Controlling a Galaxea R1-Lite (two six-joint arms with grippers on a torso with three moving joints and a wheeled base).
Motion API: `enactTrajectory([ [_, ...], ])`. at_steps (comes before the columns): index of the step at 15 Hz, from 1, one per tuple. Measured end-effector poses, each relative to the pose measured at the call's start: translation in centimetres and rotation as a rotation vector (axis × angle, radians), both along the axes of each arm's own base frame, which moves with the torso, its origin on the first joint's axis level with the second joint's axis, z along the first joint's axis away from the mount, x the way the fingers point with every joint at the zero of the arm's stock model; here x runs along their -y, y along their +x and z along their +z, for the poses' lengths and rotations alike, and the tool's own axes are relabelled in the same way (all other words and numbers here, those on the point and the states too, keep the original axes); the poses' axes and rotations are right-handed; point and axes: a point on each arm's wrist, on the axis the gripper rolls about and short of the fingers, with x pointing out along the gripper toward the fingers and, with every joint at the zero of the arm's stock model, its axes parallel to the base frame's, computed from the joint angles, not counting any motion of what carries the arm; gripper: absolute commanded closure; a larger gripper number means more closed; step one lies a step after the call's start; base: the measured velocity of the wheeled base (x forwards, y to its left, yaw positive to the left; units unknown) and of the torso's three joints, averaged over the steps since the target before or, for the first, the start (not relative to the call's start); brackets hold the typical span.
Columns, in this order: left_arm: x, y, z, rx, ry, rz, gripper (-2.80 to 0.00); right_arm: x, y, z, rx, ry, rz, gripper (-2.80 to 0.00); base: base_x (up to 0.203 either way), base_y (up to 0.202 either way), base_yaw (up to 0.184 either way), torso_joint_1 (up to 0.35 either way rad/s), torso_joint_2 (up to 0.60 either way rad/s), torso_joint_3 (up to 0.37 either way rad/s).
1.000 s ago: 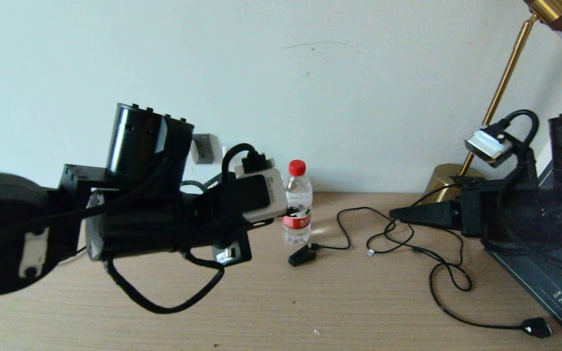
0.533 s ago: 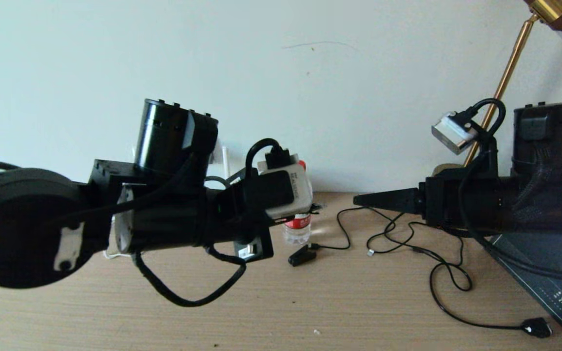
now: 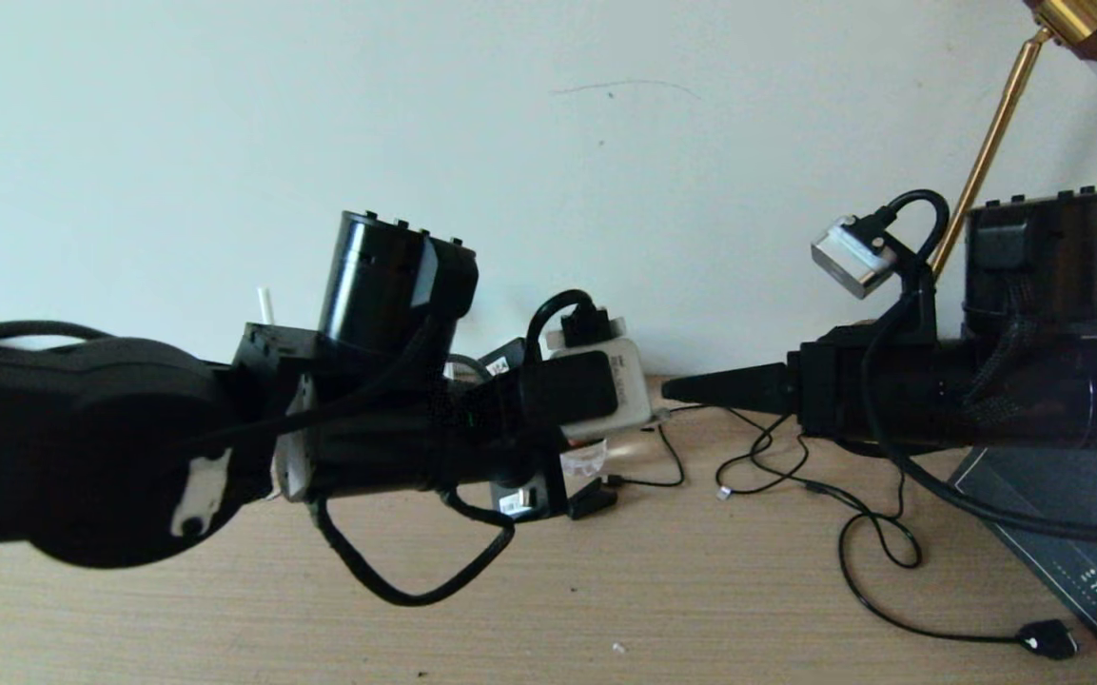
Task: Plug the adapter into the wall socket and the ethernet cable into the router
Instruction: Hand it to the other hand
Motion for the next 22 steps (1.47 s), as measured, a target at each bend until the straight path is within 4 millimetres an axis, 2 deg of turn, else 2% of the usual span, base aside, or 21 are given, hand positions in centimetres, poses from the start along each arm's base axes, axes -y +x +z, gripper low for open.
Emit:
enactTrajectory([
  [11,0.7,0.7,-0.2,0.006,-0.004,-0.001,0.0,-0.9,0.4,-0.9,-0.019,0.001,0.027,-2.8,0.0,0.0,0.0,0.0,0.0,0.0],
  [22,0.5,0.0,0.3,0.016,-0.016,-0.014,0.0,-1.7,0.1,-1.2,-0.017,0.011,0.05,-2.8,0.0,0.0,0.0,0.0,0.0,0.0],
])
